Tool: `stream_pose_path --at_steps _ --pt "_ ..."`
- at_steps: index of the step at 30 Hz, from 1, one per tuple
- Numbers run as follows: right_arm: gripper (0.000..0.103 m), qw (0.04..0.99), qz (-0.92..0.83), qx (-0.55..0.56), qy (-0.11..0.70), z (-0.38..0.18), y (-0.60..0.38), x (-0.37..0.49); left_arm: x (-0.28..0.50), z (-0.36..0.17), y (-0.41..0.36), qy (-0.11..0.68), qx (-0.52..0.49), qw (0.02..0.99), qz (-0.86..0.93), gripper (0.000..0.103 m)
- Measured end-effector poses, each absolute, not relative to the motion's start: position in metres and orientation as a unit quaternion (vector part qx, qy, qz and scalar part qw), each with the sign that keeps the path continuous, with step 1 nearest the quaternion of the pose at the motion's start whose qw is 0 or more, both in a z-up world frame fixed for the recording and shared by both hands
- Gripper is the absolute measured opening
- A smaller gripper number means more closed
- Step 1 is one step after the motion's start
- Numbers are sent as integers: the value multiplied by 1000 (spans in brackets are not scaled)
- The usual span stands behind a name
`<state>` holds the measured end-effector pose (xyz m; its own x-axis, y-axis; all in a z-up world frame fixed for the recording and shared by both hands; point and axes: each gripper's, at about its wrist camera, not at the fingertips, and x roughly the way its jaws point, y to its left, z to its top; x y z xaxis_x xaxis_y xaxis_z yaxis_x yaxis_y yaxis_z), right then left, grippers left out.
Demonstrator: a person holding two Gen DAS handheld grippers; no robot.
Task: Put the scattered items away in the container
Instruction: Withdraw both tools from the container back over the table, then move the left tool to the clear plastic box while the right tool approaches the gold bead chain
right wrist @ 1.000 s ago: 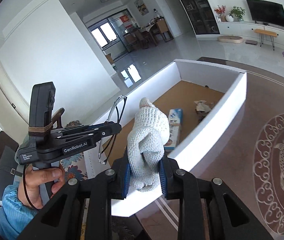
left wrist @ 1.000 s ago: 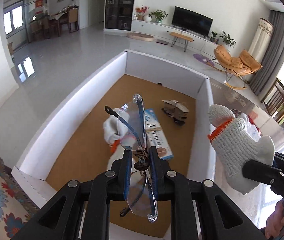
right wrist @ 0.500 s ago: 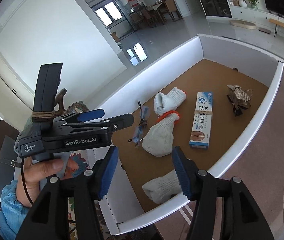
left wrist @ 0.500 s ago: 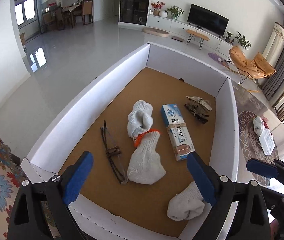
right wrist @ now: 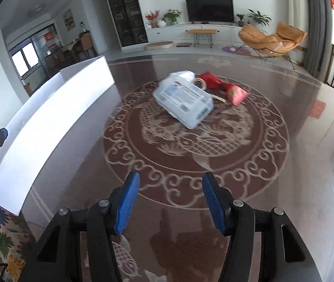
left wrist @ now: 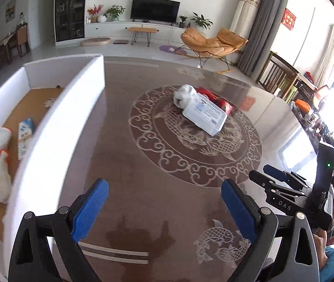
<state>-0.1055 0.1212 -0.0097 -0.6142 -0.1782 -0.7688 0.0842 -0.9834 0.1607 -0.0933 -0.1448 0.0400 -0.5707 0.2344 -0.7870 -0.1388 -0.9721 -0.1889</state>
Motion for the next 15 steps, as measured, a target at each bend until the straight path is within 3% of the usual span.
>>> stream_pose_path --at_steps 7,15 --pt "57 -14 -903 419 -93 -23 216 -72 -107 -16 -55 -25 -493 105 863 98" --pt "57 -24 -898 418 -134 -37 245 -76 -113 -31 -29 -20 -503 90 860 98"
